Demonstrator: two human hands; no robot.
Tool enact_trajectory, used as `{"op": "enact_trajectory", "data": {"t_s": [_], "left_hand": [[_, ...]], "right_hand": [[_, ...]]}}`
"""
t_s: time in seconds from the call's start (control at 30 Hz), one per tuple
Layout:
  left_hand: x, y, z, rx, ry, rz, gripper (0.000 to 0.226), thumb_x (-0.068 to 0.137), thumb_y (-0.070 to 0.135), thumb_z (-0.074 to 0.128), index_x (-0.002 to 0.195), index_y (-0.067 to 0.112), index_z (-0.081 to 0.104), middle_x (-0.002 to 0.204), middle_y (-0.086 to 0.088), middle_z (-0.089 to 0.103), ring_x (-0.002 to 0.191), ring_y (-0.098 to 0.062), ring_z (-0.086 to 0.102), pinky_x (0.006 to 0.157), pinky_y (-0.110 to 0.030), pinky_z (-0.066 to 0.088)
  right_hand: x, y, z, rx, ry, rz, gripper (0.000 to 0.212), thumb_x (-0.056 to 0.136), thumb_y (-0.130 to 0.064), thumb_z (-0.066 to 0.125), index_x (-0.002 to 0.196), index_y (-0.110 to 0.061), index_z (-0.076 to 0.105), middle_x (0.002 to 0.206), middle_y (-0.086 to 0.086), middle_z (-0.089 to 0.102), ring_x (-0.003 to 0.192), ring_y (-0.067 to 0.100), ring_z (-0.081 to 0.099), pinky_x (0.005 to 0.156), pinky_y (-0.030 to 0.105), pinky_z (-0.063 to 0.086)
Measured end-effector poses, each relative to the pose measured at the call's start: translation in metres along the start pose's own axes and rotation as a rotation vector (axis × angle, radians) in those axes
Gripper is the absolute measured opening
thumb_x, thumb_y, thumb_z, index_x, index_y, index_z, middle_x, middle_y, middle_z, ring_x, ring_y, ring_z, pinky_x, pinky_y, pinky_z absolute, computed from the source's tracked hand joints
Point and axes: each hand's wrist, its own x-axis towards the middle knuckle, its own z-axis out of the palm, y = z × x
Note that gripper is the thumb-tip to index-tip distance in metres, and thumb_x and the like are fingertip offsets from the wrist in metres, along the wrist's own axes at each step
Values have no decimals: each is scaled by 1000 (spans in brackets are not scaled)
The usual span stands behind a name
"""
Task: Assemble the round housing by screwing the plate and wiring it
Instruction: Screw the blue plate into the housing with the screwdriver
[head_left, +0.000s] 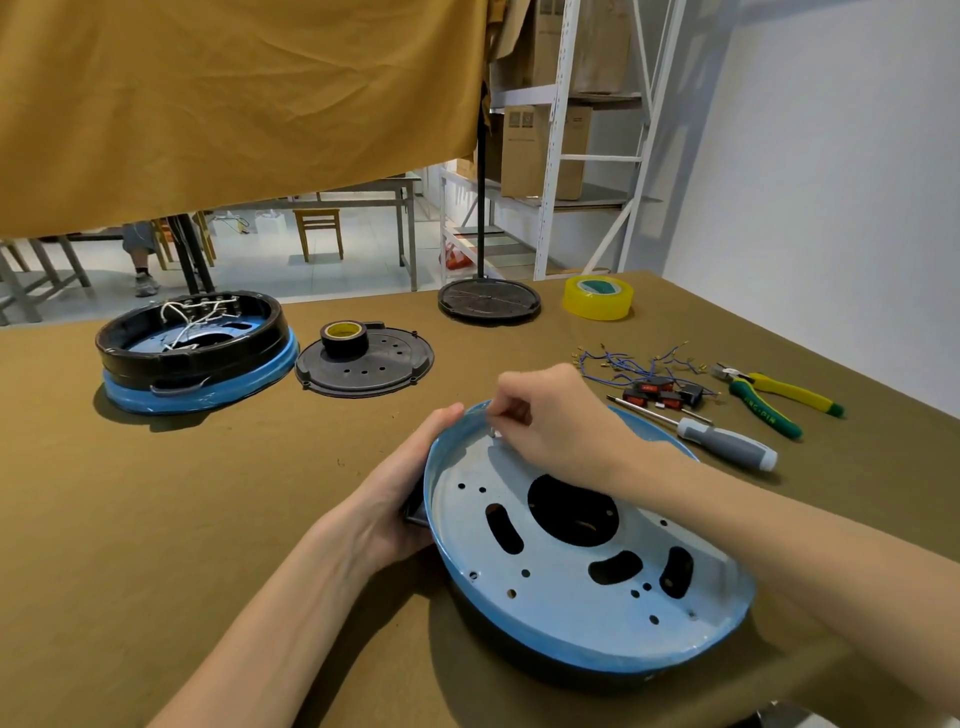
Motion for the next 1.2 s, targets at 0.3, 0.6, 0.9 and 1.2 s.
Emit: {"op": "enact_trajectory", "data": {"t_s": [0.3,0.6,0.9,1.2], "left_hand": [[0,1,1,-46,25,-23,37,91,54,61,84,19,69,87,-7,69,73,-24,65,70,-34,50],[-2,2,-4,30,-39,20,59,70,59,79,109,15,76,106,-13,78,85,-27,75,87,-41,58],[4,3,0,-43,-13,-15,45,64,57,85,76,13,82,96,-15,77,71,-27,75,59,-34,62],[-2,5,1,-95,-31,-59,50,61,63,86,78,15,83,101,-13,78,76,-27,76,75,-38,63]], "right_hand": [[5,-2,4,-43,-4,-21,9,88,1,69,81,-4,71,74,8,71,67,24,62,66,41,52],[-1,16,-2,320,43,390,9,85,3,76,81,-4,74,69,7,75,62,18,74,69,42,65],[7,-6,6,-100,-118,-144,15,92,0,65,98,-6,78,87,9,74,78,25,66,74,38,53],[7,-3,7,45,-29,-50,7,85,2,75,83,-5,76,77,4,75,65,12,63,66,20,49]]}}
